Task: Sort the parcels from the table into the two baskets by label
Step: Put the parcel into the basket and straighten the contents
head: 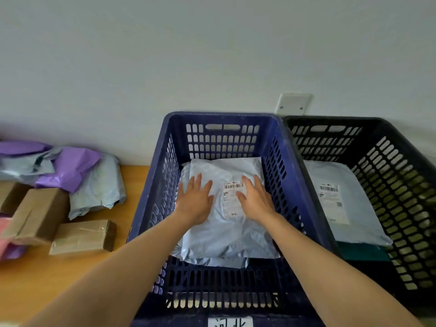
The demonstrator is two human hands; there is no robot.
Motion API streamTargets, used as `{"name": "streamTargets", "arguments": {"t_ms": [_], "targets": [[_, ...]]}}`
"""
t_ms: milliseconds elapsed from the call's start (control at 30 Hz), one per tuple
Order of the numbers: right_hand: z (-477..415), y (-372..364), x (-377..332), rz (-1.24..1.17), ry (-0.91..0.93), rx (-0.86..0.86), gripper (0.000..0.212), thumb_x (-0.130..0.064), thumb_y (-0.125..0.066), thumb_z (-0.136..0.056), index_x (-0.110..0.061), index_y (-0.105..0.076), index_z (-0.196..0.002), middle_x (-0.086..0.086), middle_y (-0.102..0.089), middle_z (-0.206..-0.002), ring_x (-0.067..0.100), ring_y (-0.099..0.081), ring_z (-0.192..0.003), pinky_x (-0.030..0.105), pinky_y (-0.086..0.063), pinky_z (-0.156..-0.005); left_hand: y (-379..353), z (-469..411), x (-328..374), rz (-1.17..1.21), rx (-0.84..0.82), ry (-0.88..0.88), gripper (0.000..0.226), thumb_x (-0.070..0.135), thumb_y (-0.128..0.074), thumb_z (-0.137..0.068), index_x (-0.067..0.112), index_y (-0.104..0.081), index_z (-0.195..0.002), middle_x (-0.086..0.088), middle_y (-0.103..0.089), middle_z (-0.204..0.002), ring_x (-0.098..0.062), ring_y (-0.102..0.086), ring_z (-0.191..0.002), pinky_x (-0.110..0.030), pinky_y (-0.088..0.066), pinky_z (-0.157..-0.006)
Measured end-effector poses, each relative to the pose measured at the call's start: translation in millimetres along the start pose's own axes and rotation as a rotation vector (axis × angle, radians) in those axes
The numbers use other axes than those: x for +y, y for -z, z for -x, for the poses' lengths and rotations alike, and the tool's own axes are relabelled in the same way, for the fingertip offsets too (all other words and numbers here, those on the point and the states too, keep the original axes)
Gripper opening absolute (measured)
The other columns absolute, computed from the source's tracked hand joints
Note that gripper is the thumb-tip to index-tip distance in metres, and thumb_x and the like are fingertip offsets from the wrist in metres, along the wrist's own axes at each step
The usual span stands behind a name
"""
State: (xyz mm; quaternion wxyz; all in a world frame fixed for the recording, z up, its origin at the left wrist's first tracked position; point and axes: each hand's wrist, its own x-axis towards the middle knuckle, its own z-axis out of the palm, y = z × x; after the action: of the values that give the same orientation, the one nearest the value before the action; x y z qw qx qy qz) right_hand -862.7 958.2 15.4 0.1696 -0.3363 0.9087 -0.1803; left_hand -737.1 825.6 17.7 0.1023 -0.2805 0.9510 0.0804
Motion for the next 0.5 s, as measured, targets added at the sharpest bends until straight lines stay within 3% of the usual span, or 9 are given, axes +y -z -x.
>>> {"name": "streamTargets", "arguments": {"t_ms": [267, 500], "targets": [[54.2, 27.4, -36.9, -0.055, 0.195, 0.135, 0.052, -0.033, -0.042, -0.103, -0.016, -0.029, -0.149, 0.008, -0.013, -0.161, 0.031, -0.027, -0.143, 0.044, -0.029, -0.111, 50.5, 82.6, -3.3, 0.001, 0.244, 0.005, 0.052, 0.038, -0.023, -0.105, 0.023, -0.014, -0.154, -0.008, 0.002, -0.163, -0.025, 0.003, -0.15, -0.05, -0.003, -0.12], [97.4, 29.3, -82.7, -0.131, 0.397, 0.176, 0.046, -0.024, -0.045, -0.102, -0.013, -0.035, -0.145, 0.006, -0.02, -0.158, 0.028, -0.041, -0.134, 0.046, -0.039, -0.106, 74.0, 166.4, -33.1, 0.059, 0.377, 0.169, 0.049, 0.035, -0.027, -0.104, 0.023, -0.022, -0.151, -0.01, -0.006, -0.162, -0.028, -0.004, -0.149, -0.051, -0.008, -0.12]]}}
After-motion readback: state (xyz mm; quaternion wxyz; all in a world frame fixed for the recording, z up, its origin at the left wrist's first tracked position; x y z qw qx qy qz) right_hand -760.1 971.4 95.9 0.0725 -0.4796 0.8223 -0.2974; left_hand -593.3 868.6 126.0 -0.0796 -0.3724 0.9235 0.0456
